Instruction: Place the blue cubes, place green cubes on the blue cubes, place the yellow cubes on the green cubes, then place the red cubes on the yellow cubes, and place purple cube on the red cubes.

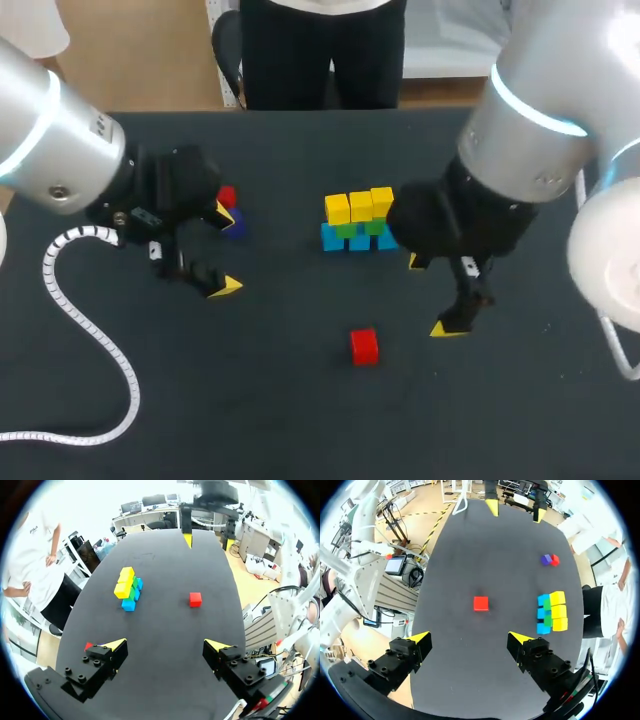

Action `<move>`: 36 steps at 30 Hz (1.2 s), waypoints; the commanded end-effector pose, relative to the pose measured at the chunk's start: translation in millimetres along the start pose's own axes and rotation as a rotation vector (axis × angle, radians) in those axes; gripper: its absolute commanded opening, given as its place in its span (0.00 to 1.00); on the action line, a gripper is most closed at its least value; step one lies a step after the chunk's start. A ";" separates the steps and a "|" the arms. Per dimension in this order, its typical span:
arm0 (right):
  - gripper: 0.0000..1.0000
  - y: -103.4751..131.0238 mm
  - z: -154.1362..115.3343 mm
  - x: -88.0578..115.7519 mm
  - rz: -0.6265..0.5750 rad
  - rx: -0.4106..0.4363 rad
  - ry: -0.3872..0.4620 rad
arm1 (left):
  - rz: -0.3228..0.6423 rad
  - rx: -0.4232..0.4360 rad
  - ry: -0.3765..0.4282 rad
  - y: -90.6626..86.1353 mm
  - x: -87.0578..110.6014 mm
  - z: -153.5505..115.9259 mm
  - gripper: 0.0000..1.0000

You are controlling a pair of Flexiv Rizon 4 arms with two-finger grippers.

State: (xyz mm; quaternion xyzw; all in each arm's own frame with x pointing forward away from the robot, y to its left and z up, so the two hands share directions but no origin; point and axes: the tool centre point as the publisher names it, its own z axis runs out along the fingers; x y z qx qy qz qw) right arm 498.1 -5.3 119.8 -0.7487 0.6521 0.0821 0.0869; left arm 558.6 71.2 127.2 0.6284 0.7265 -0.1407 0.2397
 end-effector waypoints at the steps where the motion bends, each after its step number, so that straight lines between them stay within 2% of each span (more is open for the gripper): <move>1: 1.00 -5.7 13.0 -9.0 -0.004 -0.038 0.013 | 0.004 0.003 -0.008 0.4 2.0 -1.0 1.00; 11: 1.00 2.5 34.3 -22.7 -0.024 -0.108 0.023 | 0.004 0.003 -0.008 0.4 2.0 -1.0 1.00; 23: 1.00 10.0 68.6 -21.8 -0.030 -0.095 0.062 | 0.004 0.003 -0.008 0.4 2.0 -1.0 1.00; 25: 1.00 12.5 71.0 -21.0 -0.020 -0.090 0.095 | 0.004 0.003 -0.008 0.4 2.0 -1.0 1.00; 36: 1.00 20.1 76.9 -24.8 -0.013 -0.102 0.140 | 0.004 0.003 -0.008 0.4 2.0 -1.0 1.00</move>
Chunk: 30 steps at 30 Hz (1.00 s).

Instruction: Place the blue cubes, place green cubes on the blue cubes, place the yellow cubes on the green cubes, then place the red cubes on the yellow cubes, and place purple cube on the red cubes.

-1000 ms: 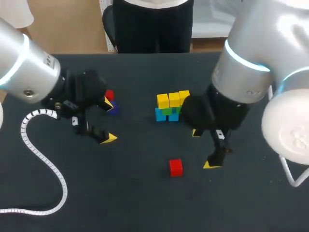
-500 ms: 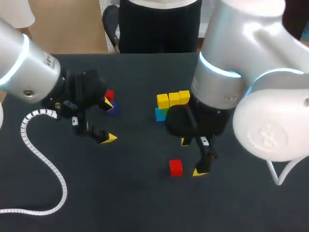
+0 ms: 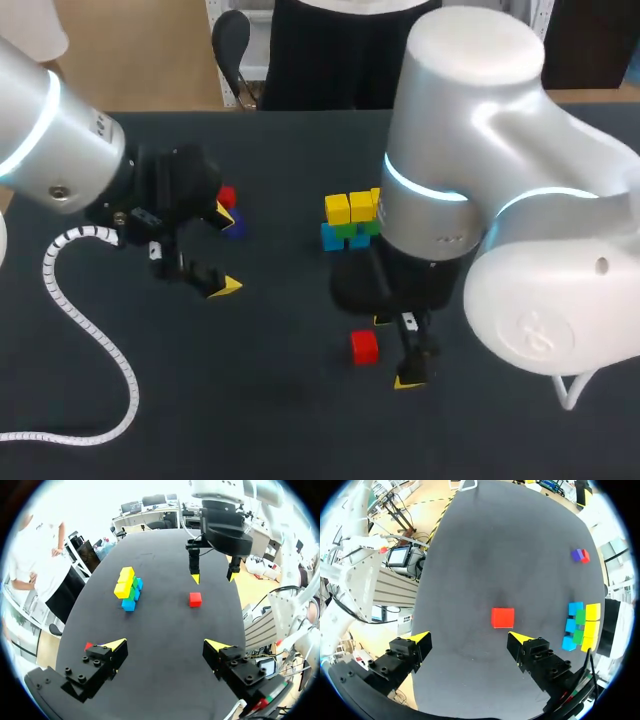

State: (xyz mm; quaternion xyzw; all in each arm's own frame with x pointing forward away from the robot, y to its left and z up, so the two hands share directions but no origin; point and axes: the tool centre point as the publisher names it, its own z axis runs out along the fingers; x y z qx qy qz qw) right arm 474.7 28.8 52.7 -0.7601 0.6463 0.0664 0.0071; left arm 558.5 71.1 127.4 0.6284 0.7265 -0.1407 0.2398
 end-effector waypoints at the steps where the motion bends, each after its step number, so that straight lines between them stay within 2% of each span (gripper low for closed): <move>1: 1.00 -1.0 4.1 -5.7 -0.003 -0.002 0.014 | 0.004 0.003 -0.007 0.5 2.2 -0.9 1.00; 14: 1.00 -17.7 18.9 -13.6 -0.021 0.005 0.014 | 0.004 0.003 -0.007 0.5 2.2 -0.9 1.00; 30: 1.00 -25.9 32.9 -14.5 -0.044 0.027 0.021 | 0.004 0.003 -0.007 0.5 2.2 -0.9 1.00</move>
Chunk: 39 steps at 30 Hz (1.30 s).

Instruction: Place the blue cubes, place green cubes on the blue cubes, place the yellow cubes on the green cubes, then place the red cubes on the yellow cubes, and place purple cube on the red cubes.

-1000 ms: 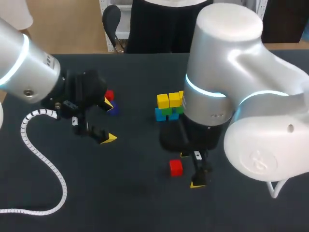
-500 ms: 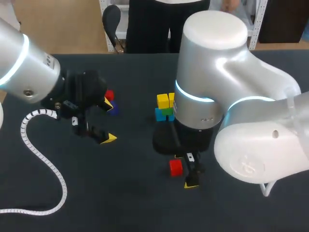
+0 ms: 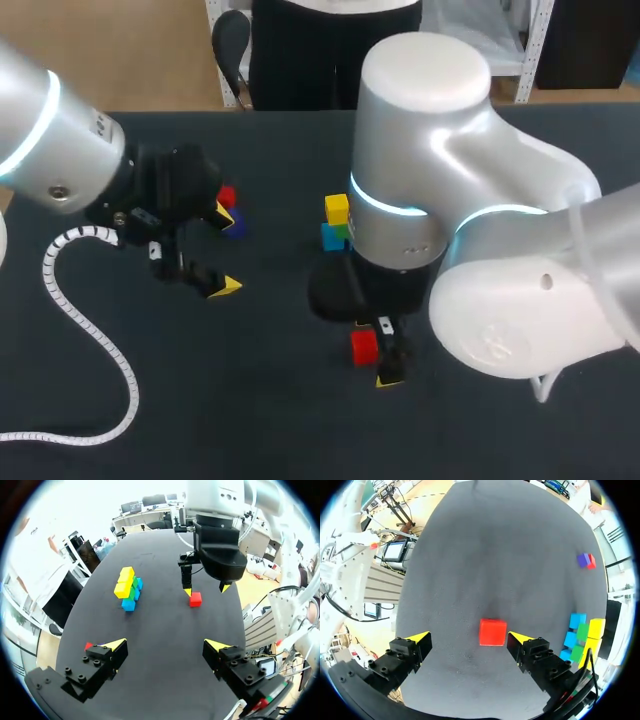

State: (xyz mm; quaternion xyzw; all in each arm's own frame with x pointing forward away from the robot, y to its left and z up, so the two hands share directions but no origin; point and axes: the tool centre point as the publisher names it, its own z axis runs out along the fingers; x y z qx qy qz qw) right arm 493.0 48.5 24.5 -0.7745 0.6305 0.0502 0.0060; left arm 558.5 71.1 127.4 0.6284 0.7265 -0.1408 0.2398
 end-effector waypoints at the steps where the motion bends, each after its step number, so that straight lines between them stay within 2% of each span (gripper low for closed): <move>1: 1.00 -3.3 5.4 -1.4 0.000 0.010 -0.007 | 0.004 0.003 -0.007 0.5 2.2 -0.8 1.00; 24: 1.00 -16.0 11.0 7.0 0.047 0.000 0.007 | 0.004 0.003 -0.007 0.5 2.2 -0.8 1.00; 39: 1.00 -23.7 17.2 -0.7 0.040 -0.020 0.027 | 0.004 0.003 -0.007 0.5 2.2 -0.8 1.00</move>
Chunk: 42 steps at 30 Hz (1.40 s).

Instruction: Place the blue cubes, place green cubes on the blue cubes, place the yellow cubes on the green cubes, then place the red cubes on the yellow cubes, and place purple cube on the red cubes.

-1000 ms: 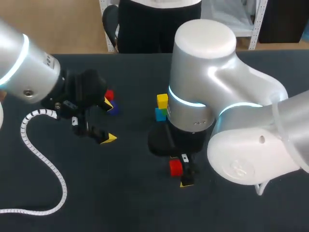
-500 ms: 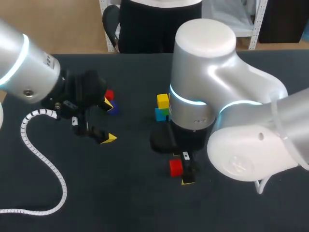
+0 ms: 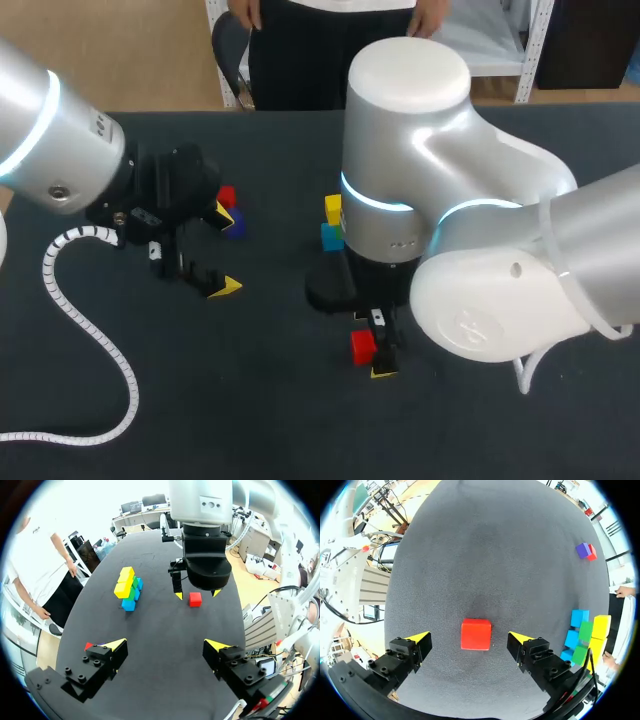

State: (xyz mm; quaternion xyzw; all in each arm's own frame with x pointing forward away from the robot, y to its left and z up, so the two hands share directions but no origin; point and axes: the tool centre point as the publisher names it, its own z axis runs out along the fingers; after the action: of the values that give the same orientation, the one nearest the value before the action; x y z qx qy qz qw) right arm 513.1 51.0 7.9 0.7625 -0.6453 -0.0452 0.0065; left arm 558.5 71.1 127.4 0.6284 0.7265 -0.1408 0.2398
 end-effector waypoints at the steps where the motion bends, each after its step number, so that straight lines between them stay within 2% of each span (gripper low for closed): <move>1: 1.00 -2.1 2.6 -4.1 0.002 -0.009 0.005 | 0.004 0.003 -0.007 0.5 2.1 -0.8 1.00; 18: 1.00 -3.9 8.7 2.9 0.025 -0.015 -0.013 | 0.004 0.003 -0.007 0.5 2.1 -0.8 1.00; 36: 1.00 -8.7 9.9 -0.9 -0.001 -0.045 -0.022 | 0.004 0.003 -0.007 0.5 2.1 -0.8 1.00; 37: 0.93 -8.7 10.0 -0.8 -0.002 -0.047 -0.022 | 0.004 0.003 -0.007 0.5 2.1 -0.8 1.00; 38: 0.78 -8.7 10.2 -0.8 -0.003 -0.047 -0.021 | 0.004 0.003 -0.007 0.5 2.1 -0.8 1.00; 39: 0.57 -8.7 10.3 -0.8 -0.003 -0.048 -0.020 | 0.004 0.003 -0.007 0.5 2.1 -0.8 1.00; 40: 0.41 -8.7 10.5 -0.7 -0.004 -0.048 -0.020 | 0.004 0.003 -0.007 0.5 2.1 -0.8 1.00; 42: 0.34 -8.9 11.3 -0.4 -0.003 -0.048 -0.019 | 0.004 0.003 -0.007 0.5 2.1 -0.8 1.00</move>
State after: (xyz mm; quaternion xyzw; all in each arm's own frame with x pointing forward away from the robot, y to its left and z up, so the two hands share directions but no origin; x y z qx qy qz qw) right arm 519.4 52.7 -2.9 0.7630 -0.6428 -0.0668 0.0173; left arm 558.5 71.1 127.4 0.6284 0.7265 -0.1409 0.2398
